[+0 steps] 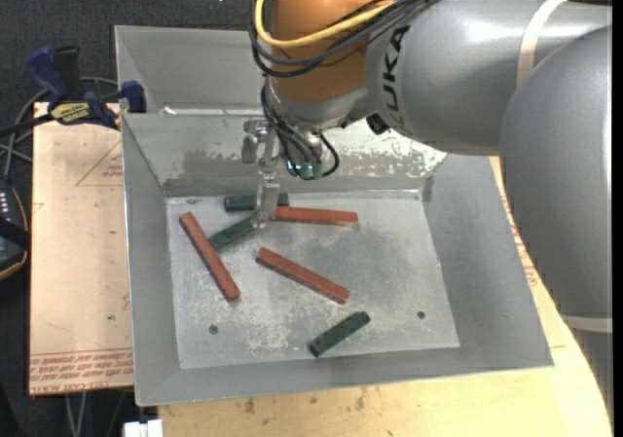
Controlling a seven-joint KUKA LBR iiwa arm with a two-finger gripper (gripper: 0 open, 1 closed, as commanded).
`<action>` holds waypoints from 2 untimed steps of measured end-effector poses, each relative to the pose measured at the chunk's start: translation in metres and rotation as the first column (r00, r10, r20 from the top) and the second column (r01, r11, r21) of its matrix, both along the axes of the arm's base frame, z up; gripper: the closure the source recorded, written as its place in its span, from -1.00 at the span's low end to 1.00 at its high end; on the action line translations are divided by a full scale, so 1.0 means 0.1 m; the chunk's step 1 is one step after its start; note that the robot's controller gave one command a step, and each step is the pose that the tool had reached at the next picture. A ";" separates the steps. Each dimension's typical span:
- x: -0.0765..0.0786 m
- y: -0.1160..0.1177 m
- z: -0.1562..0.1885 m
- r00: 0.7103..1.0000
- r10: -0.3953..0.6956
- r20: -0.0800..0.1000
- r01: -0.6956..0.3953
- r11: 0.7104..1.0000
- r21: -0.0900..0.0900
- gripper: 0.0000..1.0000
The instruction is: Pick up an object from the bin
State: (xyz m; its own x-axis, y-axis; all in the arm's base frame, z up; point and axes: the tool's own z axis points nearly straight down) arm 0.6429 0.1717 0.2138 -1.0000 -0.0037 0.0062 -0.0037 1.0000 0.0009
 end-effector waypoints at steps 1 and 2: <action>0.09 -0.23 -1.41 1.000 0.022 0.003 -0.022 1.000 0.001 -1.00; 0.12 -0.22 -1.33 1.000 0.022 0.015 -0.022 1.000 0.002 1.00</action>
Offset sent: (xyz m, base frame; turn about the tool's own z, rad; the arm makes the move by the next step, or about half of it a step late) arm 0.0094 -0.0229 -0.1375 -0.0244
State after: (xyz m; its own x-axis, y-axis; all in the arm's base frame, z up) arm 0.6552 0.1495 0.0804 -0.9996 -0.0260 -0.0088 -0.0260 0.9997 0.0032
